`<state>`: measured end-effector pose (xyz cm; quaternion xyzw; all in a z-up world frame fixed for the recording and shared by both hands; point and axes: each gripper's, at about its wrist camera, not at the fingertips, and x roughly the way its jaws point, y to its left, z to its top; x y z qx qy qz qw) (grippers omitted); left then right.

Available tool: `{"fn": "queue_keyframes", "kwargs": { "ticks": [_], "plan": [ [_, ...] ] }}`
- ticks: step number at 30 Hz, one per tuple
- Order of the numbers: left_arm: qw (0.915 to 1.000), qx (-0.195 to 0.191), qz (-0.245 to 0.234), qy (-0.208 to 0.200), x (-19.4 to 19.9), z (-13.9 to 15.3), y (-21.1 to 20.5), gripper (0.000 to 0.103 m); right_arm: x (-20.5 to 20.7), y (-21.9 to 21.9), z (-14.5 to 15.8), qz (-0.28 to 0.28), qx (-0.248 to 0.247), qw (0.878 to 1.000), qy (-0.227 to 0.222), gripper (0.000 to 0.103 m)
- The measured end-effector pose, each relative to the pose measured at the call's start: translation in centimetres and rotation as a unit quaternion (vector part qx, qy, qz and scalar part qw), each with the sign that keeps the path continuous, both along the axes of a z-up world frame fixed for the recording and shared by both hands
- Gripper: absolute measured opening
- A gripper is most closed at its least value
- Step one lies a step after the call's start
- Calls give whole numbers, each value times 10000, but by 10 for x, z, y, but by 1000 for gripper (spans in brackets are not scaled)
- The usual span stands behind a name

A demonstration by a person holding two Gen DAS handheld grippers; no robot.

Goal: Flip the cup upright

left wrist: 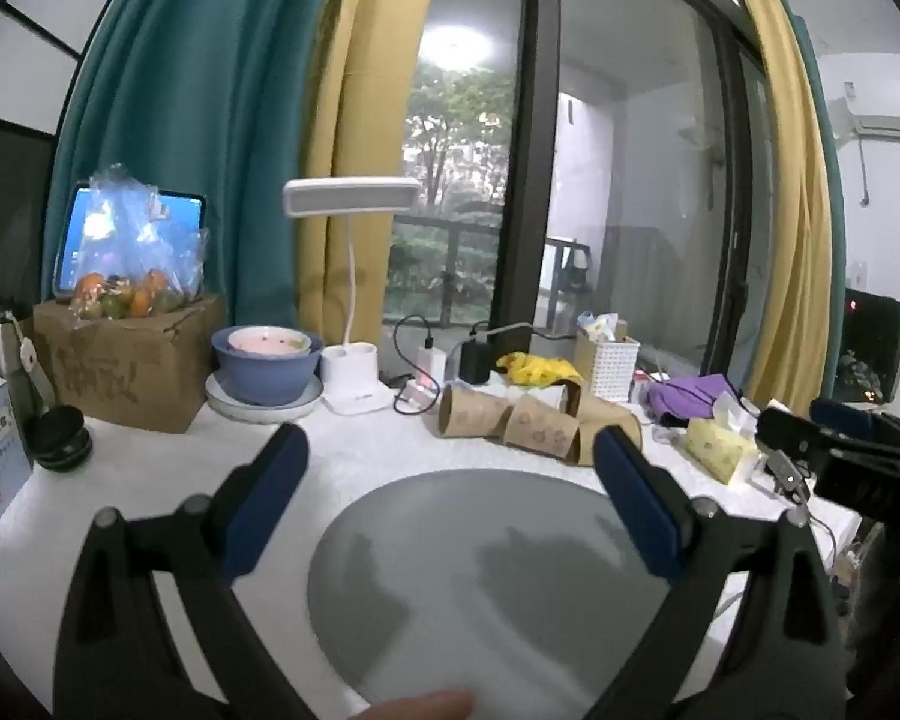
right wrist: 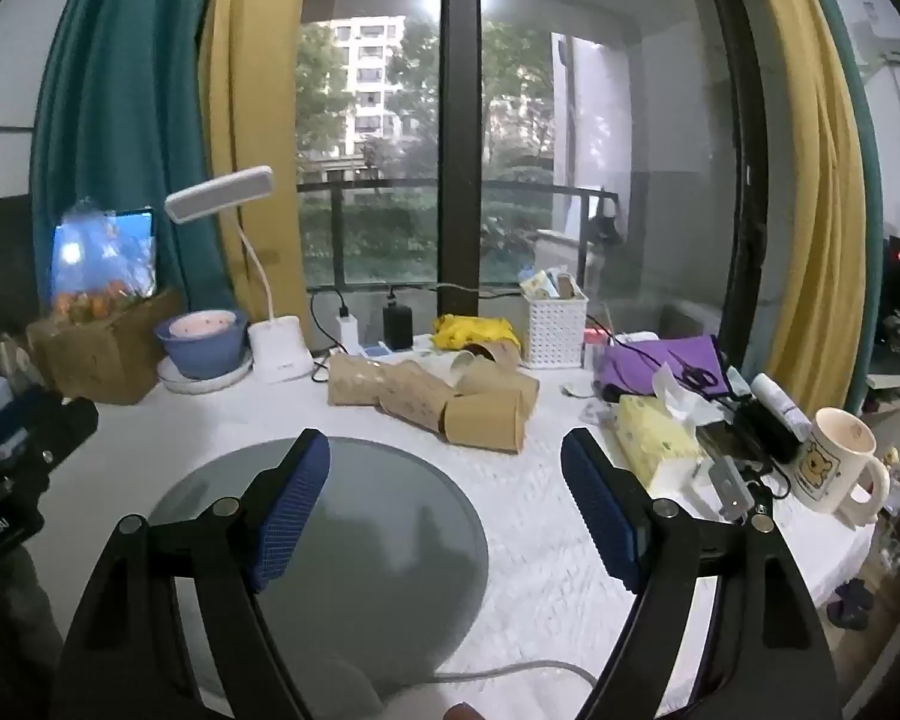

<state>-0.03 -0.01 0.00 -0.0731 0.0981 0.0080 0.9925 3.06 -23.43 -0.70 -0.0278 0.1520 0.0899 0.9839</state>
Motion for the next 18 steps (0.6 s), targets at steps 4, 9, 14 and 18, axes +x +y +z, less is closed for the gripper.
{"fn": "queue_keyframes", "kwargs": {
  "ticks": [4,9,14,18],
  "plan": [
    [9999,-29,14,-100,-4,-5,1,97,2,-3,-4,-46,3,10000,58,82],
    [9998,-200,22,-64,-3,-7,10,97,2,4,5,69,49,10000,-27,82],
    [10000,24,-25,82,-1,-2,1,97,2,0,2,109,117,9999,-32,82],
    [9998,126,-83,114,0,-2,-3,97,2,3,3,107,106,9999,-31,82]
  ]
}}
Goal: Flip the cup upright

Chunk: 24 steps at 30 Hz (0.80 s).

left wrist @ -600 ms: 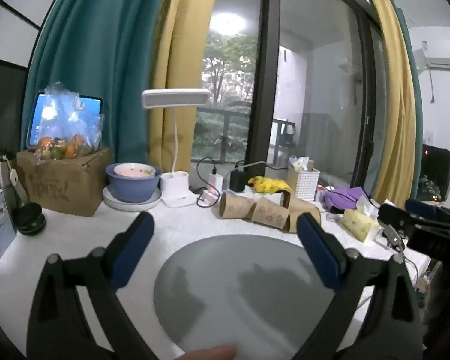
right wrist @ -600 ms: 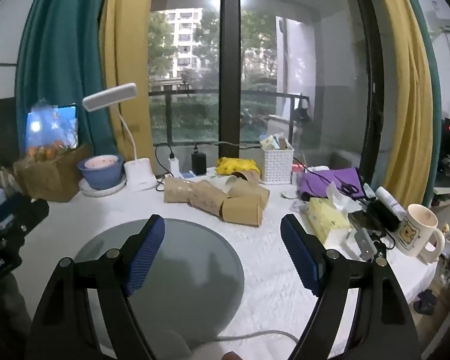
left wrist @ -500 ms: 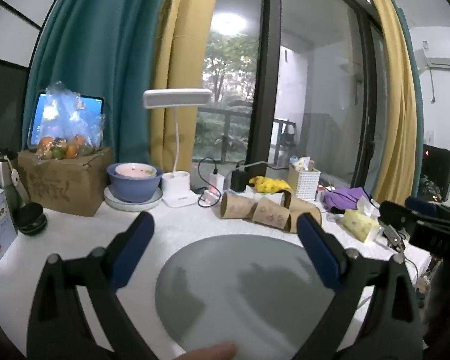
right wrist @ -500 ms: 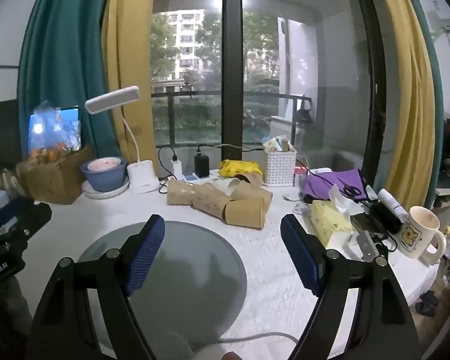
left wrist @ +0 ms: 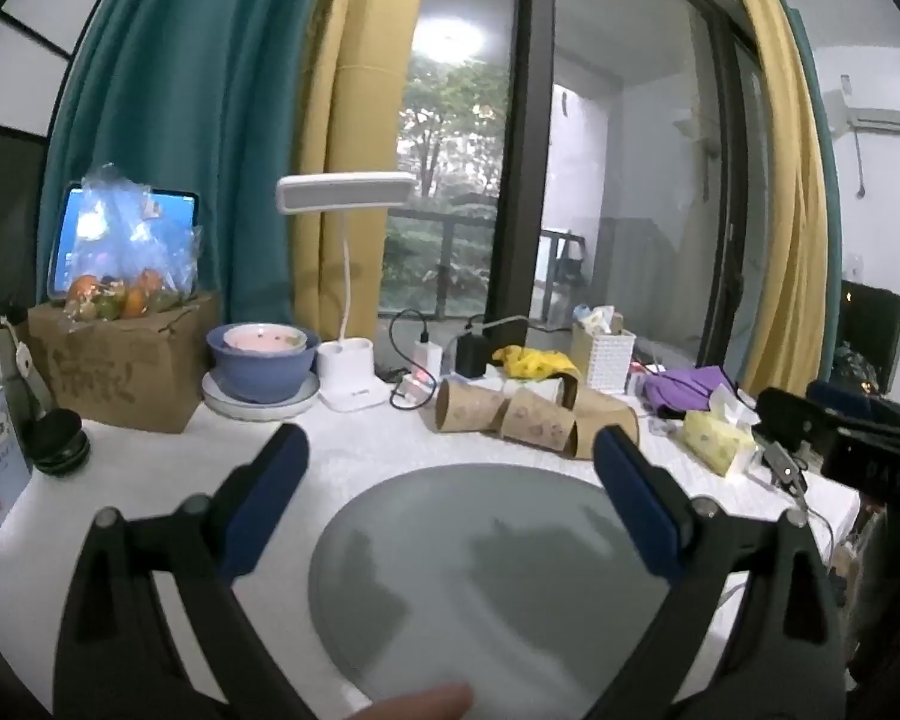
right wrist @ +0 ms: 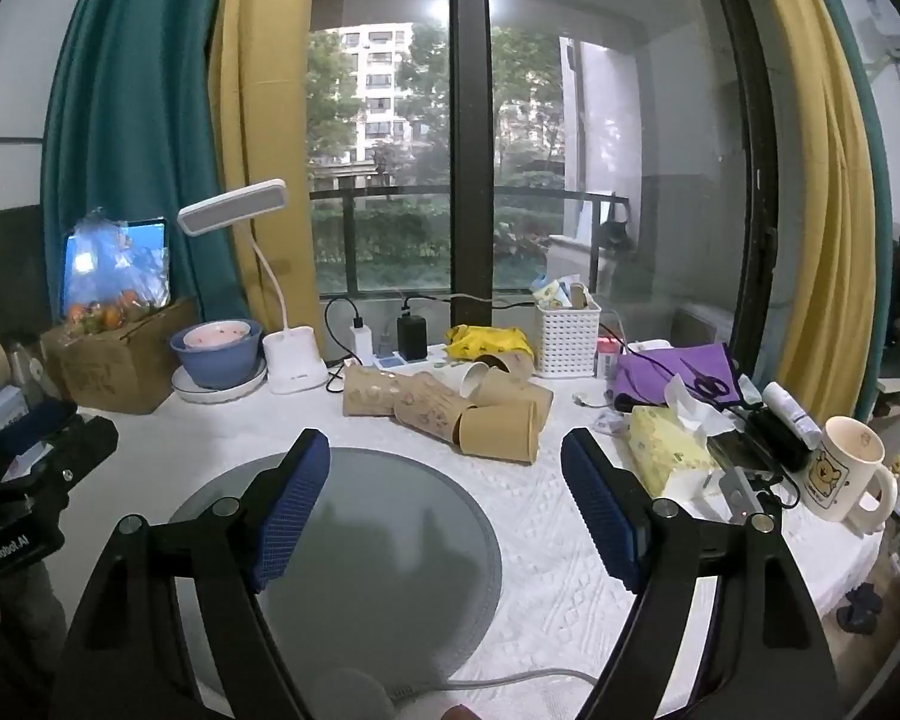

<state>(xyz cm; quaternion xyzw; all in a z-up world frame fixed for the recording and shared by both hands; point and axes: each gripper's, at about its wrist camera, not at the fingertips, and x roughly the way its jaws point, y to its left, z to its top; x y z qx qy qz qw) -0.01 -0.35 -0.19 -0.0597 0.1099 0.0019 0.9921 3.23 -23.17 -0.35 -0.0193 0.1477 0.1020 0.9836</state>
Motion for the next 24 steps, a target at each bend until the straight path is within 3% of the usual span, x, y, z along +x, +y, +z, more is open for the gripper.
{"fn": "queue_keyframes", "kwargs": {
  "ticks": [24],
  "plan": [
    [10000,2,-21,-9,-1,3,2,97,0,5,6,37,-41,10000,46,82]
  ]
}}
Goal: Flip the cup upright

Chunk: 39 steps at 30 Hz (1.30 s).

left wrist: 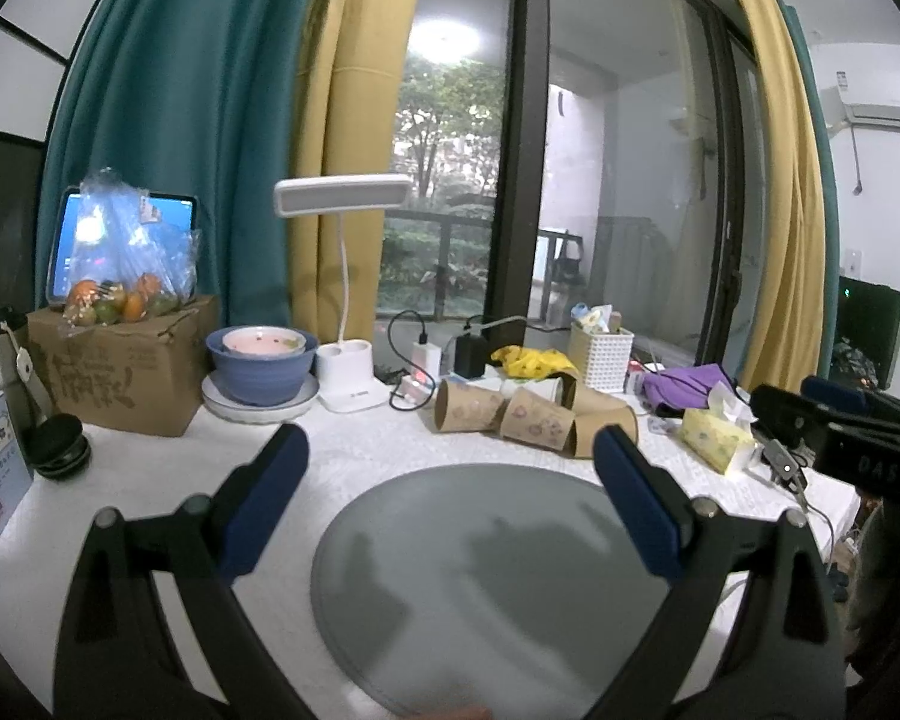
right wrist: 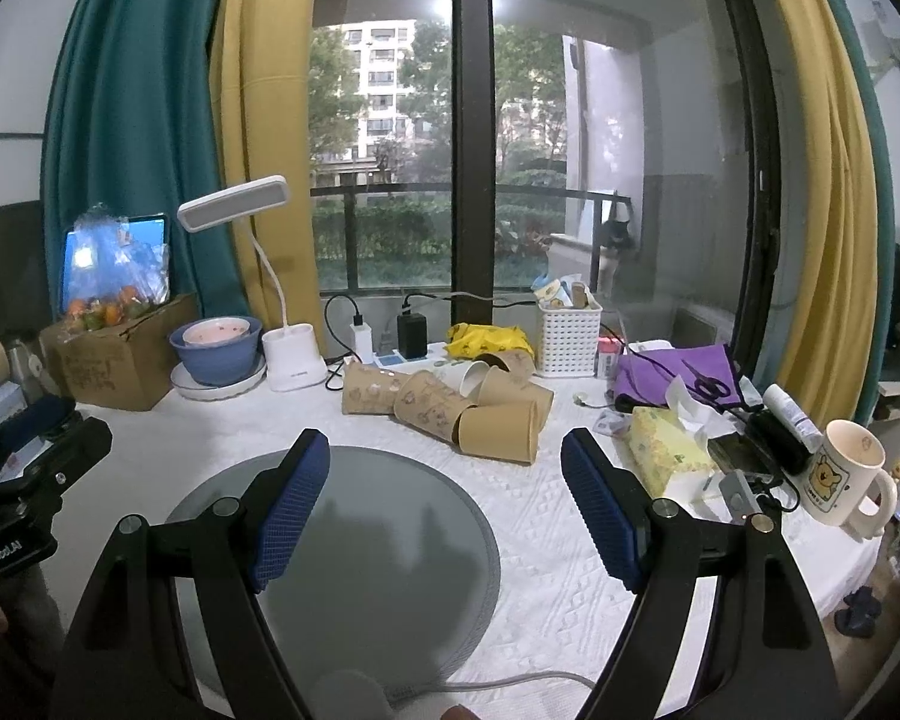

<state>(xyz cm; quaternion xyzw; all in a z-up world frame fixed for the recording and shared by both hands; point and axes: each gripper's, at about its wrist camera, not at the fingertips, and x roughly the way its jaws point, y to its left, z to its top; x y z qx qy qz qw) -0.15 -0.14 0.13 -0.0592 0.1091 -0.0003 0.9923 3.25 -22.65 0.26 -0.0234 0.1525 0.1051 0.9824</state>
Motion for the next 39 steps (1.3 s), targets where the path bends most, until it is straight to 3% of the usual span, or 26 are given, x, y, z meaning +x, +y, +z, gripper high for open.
{"fn": "queue_keyframes", "kwargs": {
  "ticks": [39],
  "plan": [
    [10000,-13,-12,31,-1,-4,-6,97,4,-8,-2,-12,0,10000,18,82]
  ]
}}
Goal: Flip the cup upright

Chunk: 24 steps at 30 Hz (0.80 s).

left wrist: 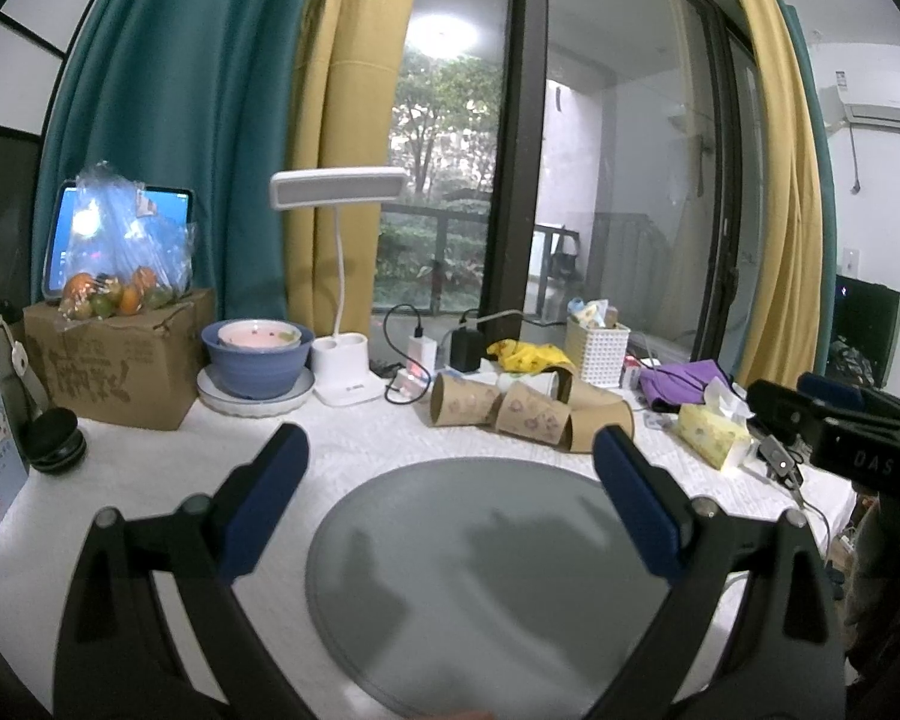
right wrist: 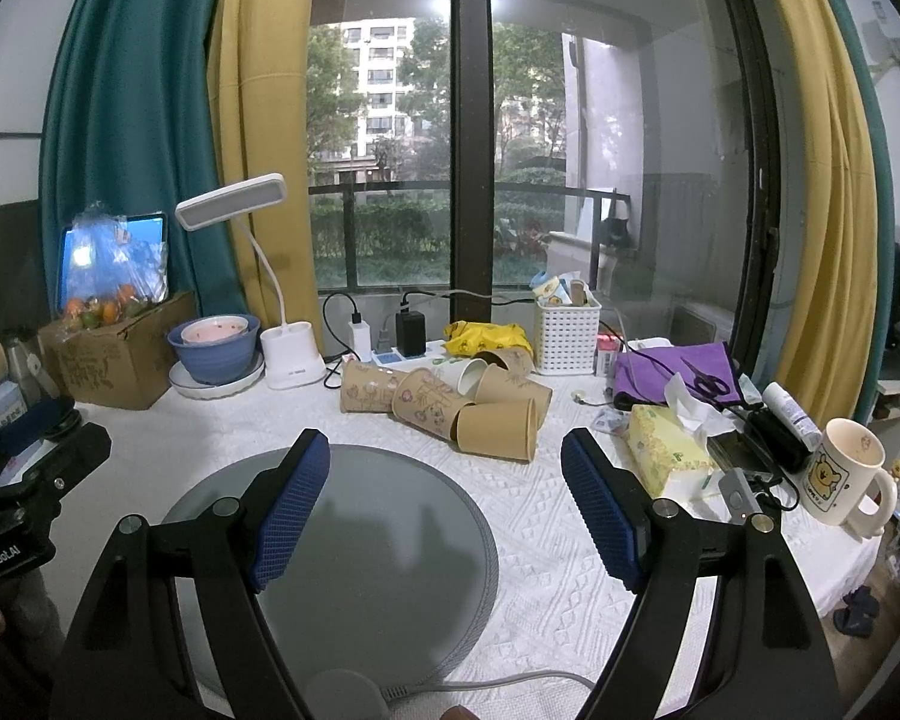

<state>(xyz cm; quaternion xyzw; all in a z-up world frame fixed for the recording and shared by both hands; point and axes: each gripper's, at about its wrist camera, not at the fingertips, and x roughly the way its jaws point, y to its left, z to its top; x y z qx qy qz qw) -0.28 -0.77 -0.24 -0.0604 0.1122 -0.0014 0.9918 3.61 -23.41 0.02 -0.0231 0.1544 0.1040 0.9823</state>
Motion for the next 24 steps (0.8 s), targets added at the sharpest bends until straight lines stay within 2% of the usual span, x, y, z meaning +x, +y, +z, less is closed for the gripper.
{"fn": "queue_keyframes", "kwargs": {
  "ticks": [16,24],
  "plan": [
    [9999,46,-30,87,2,-4,-5,97,3,0,-4,30,25,10000,83,82],
    [9969,420,-378,552,37,-3,-20,97,32,-10,-11,38,161,9990,421,82]
  ]
}}
